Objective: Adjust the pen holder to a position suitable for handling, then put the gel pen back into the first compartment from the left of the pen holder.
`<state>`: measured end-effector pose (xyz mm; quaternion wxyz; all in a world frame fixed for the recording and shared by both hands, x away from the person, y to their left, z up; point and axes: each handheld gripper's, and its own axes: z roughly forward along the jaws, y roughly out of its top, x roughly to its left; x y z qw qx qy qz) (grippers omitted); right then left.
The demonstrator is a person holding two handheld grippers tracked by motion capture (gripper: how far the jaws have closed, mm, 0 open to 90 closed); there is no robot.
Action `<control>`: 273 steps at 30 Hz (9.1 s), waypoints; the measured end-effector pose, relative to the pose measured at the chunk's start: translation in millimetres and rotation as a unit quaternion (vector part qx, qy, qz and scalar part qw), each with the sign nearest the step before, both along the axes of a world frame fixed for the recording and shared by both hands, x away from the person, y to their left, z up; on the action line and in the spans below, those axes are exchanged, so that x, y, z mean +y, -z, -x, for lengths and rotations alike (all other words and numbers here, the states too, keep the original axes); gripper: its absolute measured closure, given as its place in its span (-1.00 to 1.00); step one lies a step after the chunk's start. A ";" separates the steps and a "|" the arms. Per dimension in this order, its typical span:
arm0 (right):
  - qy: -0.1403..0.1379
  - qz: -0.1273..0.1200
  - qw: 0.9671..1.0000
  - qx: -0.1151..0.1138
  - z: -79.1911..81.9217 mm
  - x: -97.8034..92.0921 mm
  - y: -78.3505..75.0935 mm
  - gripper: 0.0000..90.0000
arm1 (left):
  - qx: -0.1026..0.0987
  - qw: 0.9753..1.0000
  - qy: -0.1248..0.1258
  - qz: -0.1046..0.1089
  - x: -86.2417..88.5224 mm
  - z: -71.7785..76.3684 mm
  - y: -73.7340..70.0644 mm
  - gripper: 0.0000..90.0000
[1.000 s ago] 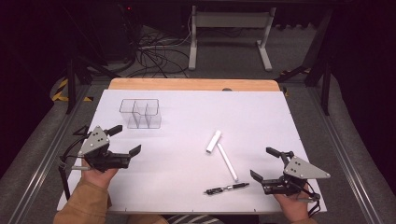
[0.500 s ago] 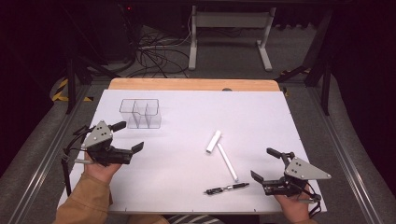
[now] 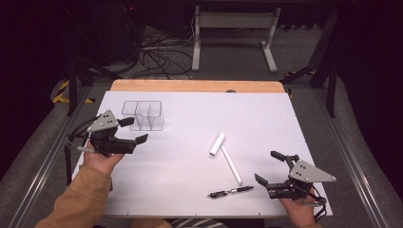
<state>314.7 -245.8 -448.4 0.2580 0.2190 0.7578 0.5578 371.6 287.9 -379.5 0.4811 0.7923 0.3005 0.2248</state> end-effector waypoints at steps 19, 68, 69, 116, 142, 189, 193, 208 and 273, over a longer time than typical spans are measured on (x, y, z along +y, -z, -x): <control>-0.005 0.003 1.000 0.007 -1.5 0.4 1.0 -0.80 | 0.041 0.997 -0.027 -0.055 5.5 -44.9 -5.5 -0.50; -0.014 0.011 1.000 0.015 -2.8 3.0 3.5 -0.79 | 0.158 0.964 -0.032 -0.213 11.8 -120.1 4.3 -0.22; -0.014 0.011 1.000 0.016 -2.8 3.0 3.6 -0.79 | 0.158 0.964 -0.032 -0.213 11.8 -120.1 4.3 -0.22; -0.024 0.008 0.999 0.026 -6.4 3.3 6.7 -0.79 | 0.191 0.915 0.065 -0.349 -2.1 -117.4 16.0 0.78; -0.026 0.004 0.999 0.029 -6.4 3.1 6.8 -0.79 | 0.153 0.897 0.260 -0.322 -69.7 -71.1 -5.4 0.96; -0.028 0.005 0.999 0.032 -5.8 1.4 7.4 -0.79 | 0.166 0.879 0.298 -0.334 -118.8 -68.5 6.2 0.33; -0.028 0.005 0.999 0.032 -5.6 1.7 7.3 -0.80 | 0.155 0.897 0.287 -0.300 -111.8 -65.1 -3.2 0.21; -0.024 -0.012 1.000 0.014 -4.7 3.6 4.8 -0.92 | 0.068 0.961 0.219 -0.154 -77.6 -35.0 -31.6 -0.27; 0.063 -0.028 0.997 0.045 -9.1 -12.6 1.9 -0.60 | 0.100 0.973 0.208 -0.017 -178.0 18.9 -9.5 -0.95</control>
